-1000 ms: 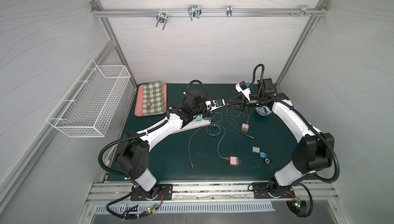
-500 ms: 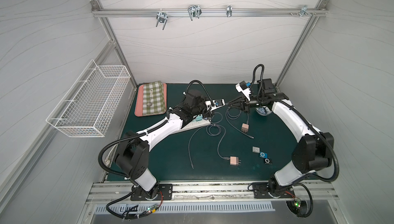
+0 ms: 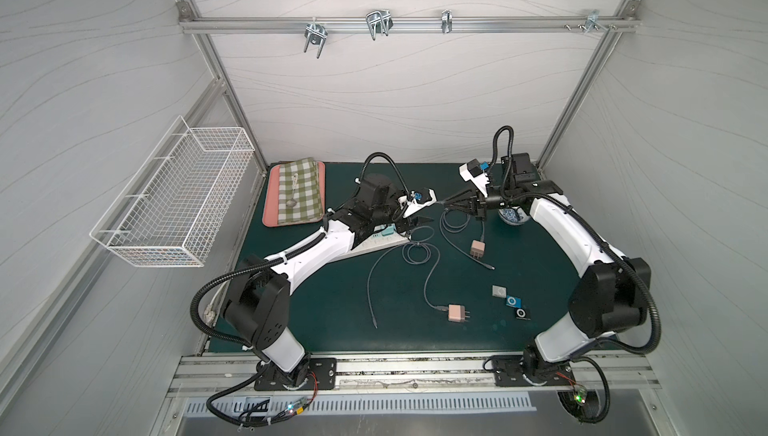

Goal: Charge mp3
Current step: Pick up the charging cable from the center of the board.

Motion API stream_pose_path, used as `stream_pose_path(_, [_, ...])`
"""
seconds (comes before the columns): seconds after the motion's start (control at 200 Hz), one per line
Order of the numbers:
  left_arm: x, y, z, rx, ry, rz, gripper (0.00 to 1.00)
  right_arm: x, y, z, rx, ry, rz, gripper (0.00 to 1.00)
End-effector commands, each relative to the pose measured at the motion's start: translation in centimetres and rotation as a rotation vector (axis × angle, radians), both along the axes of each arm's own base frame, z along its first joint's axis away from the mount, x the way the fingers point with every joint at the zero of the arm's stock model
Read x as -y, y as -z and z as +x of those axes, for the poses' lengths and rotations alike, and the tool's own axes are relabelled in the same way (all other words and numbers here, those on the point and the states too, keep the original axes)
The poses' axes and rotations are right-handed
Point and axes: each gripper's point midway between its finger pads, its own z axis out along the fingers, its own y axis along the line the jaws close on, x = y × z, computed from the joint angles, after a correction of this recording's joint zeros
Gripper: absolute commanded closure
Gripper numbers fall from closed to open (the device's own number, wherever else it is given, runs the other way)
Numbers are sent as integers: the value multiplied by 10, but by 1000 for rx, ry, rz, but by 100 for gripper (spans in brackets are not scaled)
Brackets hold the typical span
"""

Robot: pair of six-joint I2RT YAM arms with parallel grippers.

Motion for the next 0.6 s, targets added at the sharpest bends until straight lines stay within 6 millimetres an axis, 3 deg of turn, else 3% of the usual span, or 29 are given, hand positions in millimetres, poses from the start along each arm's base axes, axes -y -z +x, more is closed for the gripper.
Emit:
stream_pose_path(0.0, [1, -58, -1, -19, 37, -165, 46, -5, -9, -6, 131, -44, 9, 100])
stream_pose_path(0.145, [3, -66, 2, -50, 42, -199, 46, -11, -5, -15, 209, -79, -1, 100])
stream_pose_path(0.595, [11, -71, -6, -57, 116, -253, 65, -17, -6, -21, 293, -98, 0, 100])
